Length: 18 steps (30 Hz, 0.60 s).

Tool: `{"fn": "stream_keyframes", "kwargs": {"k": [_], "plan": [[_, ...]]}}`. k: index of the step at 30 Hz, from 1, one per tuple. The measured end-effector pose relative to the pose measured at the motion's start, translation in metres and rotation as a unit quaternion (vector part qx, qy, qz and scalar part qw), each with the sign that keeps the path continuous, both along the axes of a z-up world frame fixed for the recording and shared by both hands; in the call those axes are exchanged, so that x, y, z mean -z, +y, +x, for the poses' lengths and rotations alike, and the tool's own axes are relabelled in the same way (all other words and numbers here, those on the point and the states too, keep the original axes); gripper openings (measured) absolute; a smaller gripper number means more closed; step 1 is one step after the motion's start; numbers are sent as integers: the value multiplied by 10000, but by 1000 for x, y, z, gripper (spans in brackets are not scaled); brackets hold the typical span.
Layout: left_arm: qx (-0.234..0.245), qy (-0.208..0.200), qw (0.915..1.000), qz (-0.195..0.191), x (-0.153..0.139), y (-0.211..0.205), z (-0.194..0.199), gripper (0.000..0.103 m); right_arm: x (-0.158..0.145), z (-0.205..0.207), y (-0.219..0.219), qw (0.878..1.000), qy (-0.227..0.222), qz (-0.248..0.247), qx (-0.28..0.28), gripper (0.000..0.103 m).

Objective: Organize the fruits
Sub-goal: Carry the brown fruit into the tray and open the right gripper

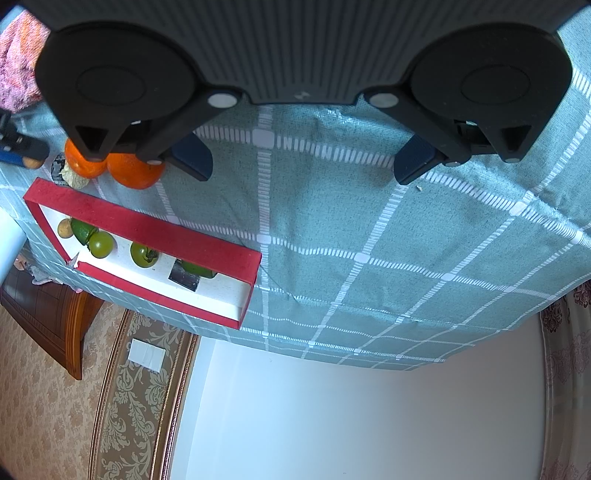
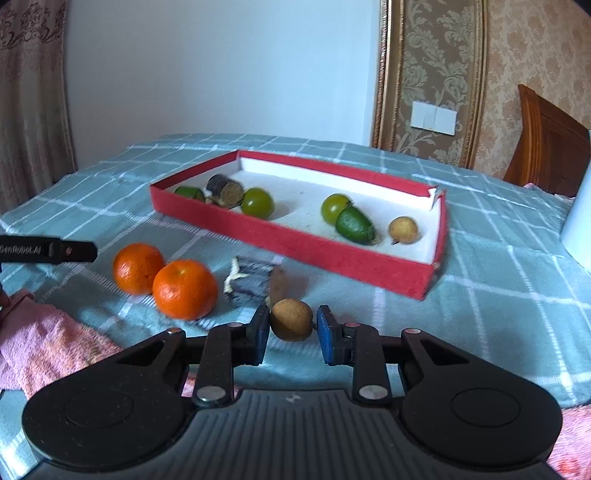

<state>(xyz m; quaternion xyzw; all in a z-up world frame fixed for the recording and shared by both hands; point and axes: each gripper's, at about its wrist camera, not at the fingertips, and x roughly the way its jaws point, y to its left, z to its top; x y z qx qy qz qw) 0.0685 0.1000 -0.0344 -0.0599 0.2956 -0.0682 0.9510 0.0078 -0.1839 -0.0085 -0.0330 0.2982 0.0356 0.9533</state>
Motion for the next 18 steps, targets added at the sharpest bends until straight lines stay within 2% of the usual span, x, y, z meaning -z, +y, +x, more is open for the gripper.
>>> {"fn": "stream_keyframes", "kwargs": {"k": [12,18], "plan": [[0,-1,10000,-2,0,0,0,103,-25,21,-42,9974,-379,-41,616,28],[0,-2,10000,-8,0,0,0,103,-29,40,-51,9953,-466,-180,829,28]]}}
